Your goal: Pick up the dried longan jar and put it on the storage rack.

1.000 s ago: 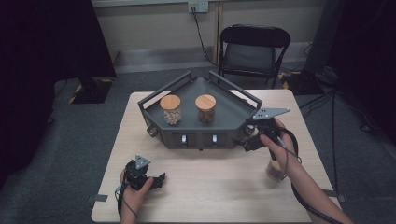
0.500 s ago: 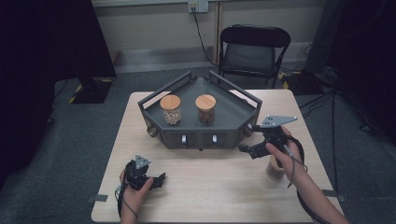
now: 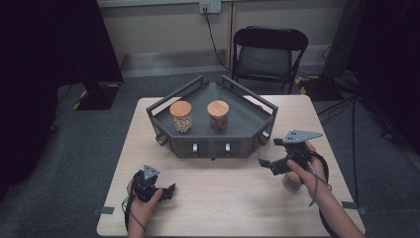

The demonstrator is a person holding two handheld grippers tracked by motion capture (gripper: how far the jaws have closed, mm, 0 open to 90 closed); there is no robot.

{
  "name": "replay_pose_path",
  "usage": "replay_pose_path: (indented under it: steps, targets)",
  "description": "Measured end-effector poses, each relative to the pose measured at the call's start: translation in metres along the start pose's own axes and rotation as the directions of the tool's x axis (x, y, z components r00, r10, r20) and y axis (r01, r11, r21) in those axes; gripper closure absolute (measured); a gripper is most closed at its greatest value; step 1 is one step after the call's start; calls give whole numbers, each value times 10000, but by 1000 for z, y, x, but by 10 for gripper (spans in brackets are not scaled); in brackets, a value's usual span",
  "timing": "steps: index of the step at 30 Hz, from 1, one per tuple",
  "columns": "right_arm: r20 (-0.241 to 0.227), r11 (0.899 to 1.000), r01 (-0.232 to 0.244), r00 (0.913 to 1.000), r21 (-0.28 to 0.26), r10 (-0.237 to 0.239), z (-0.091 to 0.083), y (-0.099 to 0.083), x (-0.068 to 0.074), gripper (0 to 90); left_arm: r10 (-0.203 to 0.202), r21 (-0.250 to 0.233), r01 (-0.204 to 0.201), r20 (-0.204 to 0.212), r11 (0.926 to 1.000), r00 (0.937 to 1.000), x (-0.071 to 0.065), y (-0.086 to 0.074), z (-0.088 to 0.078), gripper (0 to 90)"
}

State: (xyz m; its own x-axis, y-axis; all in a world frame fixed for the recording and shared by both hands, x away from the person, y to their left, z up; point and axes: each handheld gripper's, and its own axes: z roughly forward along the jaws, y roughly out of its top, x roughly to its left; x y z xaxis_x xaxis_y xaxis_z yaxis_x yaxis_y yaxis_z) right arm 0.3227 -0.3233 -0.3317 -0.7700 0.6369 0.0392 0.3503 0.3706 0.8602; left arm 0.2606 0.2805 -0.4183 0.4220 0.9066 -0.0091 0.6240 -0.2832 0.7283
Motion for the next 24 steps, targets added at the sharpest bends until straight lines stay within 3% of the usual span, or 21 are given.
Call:
replay_pose_path:
  steps: [3,24]
  targets:
    - [241,10000,51,9997,28,-51,-3,-5,3,11,1,0,-1,-1,10000,10000,0,0,0,2]
    - [657,9998,-148,9977,-167,159,-30,-37,0,11,-2,-2,2,0,10000,10000,0,0,0,2]
